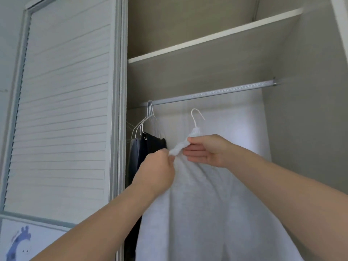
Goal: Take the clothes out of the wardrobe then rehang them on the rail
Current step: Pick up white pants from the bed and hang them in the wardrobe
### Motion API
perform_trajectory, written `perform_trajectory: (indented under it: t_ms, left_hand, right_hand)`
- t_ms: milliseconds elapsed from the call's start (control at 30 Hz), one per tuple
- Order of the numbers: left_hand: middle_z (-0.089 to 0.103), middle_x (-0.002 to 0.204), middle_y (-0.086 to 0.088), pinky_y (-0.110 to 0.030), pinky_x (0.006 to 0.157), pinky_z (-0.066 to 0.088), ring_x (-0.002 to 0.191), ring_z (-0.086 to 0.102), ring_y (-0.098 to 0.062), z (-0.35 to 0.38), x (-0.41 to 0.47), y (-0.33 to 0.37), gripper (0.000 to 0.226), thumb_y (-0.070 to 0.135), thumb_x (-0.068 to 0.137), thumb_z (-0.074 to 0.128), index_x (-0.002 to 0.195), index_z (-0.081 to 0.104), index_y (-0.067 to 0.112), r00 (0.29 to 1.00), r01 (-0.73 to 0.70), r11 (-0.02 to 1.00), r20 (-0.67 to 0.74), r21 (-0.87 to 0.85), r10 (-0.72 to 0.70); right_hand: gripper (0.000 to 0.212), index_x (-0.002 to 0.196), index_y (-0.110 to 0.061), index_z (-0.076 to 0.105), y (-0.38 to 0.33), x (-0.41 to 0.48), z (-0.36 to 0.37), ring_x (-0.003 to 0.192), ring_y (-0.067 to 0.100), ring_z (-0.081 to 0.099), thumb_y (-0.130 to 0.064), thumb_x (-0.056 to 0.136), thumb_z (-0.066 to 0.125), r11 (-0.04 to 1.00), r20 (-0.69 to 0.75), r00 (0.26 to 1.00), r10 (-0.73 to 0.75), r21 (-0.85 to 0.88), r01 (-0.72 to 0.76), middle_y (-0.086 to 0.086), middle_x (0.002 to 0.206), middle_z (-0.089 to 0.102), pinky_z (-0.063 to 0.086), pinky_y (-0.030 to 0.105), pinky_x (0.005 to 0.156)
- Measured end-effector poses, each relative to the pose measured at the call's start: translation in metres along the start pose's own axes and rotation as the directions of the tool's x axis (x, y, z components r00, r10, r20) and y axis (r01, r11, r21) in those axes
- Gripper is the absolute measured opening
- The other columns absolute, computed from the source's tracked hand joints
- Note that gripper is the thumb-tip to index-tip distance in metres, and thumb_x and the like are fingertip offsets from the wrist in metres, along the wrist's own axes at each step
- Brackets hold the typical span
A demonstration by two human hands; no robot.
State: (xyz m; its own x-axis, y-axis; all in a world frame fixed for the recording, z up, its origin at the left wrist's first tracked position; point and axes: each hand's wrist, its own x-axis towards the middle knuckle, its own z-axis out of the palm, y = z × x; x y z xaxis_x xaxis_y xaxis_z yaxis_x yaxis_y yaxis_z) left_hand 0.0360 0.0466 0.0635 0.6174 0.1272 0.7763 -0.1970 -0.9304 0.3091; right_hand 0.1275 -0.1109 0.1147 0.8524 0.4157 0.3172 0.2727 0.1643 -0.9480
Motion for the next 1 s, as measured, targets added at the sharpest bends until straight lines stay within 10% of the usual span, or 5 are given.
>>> perform_trajectory:
  t_ms: [167,333,533,1000]
  left_hand:
    - [0.054,0.069,-0.001,-0.031,0.05,0.03,0.062,0.052,-0.017,0.011,0.03,-0.03,0.035,0.027,0.105,0.041,0.071,0.042,0.017,0.996,-0.001,0.993,-0.085,0.115,0.011]
    - [0.051,0.07,0.0,-0.035,0.062,0.034,0.071,0.05,-0.026,0.018,0.076,-0.048,0.035,0.026,0.104,0.042,0.071,0.042,0.017,0.985,0.04,0.989,-0.17,0.141,-0.015]
    - [0.059,0.082,-0.005,-0.039,0.068,0.048,0.077,0.059,-0.025,0.03,0.141,-0.06,0.029,0.031,0.105,0.039,0.083,0.051,0.018,0.965,0.018,0.969,-0.259,0.247,0.048]
    - [0.047,0.077,-0.005,-0.032,0.049,0.026,0.064,0.044,-0.02,0.048,0.278,-0.073,0.023,0.014,0.097,0.04,0.075,0.035,0.016,0.924,0.139,0.905,-0.381,0.401,0.027]
  right_hand:
    - [0.014,0.089,-0.01,0.072,0.013,0.039,-0.02,0.086,0.019,0.071,-0.02,0.092,0.063,0.905,-0.136,0.942,-0.307,-0.347,0.245,0.012,0.094,0.075,0.056,0.033,0.073]
    - [0.04,0.137,-0.026,0.052,0.029,0.091,-0.033,0.129,0.018,0.038,-0.031,0.098,0.051,0.215,0.166,0.651,-0.741,-0.86,0.464,-0.003,0.141,0.045,0.033,0.038,0.108]
    - [0.059,0.154,-0.044,0.007,0.02,0.165,-0.021,0.149,0.007,0.0,-0.056,0.1,0.028,0.153,0.29,0.702,-0.65,-0.855,0.495,-0.02,0.163,-0.002,0.012,0.047,0.116]
    - [0.068,0.154,-0.042,-0.006,-0.02,0.324,-0.008,0.149,0.006,-0.011,-0.068,0.095,0.016,0.117,0.313,0.667,-0.676,-0.848,0.517,-0.023,0.16,-0.015,0.004,0.054,0.119]
